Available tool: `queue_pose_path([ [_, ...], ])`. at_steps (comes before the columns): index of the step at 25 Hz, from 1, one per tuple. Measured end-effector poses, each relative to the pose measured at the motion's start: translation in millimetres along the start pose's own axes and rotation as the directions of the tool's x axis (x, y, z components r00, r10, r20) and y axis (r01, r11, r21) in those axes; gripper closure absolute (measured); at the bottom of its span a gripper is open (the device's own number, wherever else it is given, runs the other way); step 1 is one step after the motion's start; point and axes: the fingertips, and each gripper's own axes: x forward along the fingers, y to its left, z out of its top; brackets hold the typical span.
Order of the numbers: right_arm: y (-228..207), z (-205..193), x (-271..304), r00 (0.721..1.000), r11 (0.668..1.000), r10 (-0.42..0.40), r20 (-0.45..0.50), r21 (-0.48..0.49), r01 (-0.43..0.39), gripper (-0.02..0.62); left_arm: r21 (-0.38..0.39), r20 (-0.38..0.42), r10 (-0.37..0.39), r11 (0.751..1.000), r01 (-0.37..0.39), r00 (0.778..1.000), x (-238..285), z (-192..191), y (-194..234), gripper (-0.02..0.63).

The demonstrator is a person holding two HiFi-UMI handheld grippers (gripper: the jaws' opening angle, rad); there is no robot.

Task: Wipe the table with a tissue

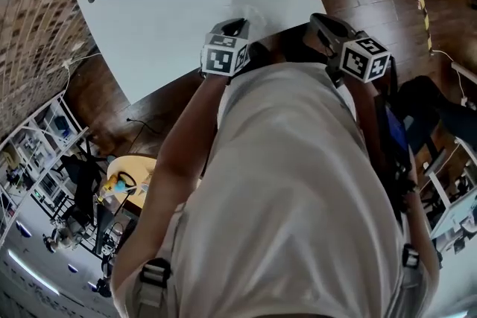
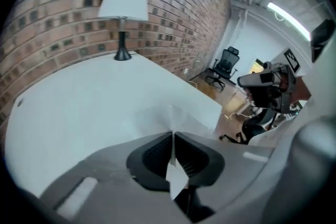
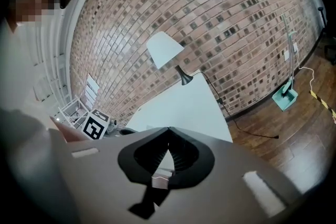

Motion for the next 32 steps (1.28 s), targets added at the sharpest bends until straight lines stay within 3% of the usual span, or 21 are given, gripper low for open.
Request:
queue_pose_path([
  [3, 6, -7, 5, 1.0, 1.0, 0.017, -0.017, -0.009, -0.017, 0.588, -0.106, 0.01, 0.145, 0.984, -0.143, 0.989, -26, -32, 51, 0.588],
  [5, 9, -12, 5, 0.999, 0.999, 0.029, -0.03, -0.015, -0.03, 0.588, -0.141, 0.001, 0.169, 0.976, -0.168, 0.986, -33, -51, 61, 0.588],
  [10, 15, -11, 9, 0.998, 0.998, 0.045, -0.043, -0.037, -0.046, 0.588, -0.097, 0.016, 0.1, 0.99, -0.098, 0.995, -18, -53, 39, 0.586],
  [14, 18, -15, 16, 0.997, 0.998, 0.041, -0.059, -0.04, -0.044, 0.588, -0.107, 0.077, -0.013, 0.994, 0.021, 0.997, -9, -44, 11, 0.586],
  [18, 14, -15, 22, 0.998, 0.999, 0.044, -0.055, -0.027, -0.045, 0.588, 0.003, 0.072, -0.102, 0.995, 0.102, 0.992, 15, -20, -12, 0.586],
  [21, 21, -13, 25, 0.997, 0.998, 0.052, -0.053, -0.044, -0.055, 0.588, 0.061, 0.095, -0.124, 0.991, 0.119, 0.988, 24, 2, -22, 0.586],
  [23, 26, -12, 27, 0.997, 0.996, 0.055, -0.055, -0.066, -0.059, 0.588, 0.043, 0.135, -0.134, 0.991, 0.129, 0.982, 16, 14, -25, 0.586],
  [28, 50, -17, 32, 0.996, 0.991, 0.064, -0.061, -0.113, -0.071, 0.588, -0.093, 0.28, -0.125, 0.983, 0.156, 0.952, -37, 24, -12, 0.586],
  [32, 107, -20, 76, 0.988, 0.971, 0.132, -0.077, -0.19, -0.145, 0.588, -0.146, 0.378, 0.0, 0.987, 0.059, 0.926, -110, 1, 49, 0.586],
])
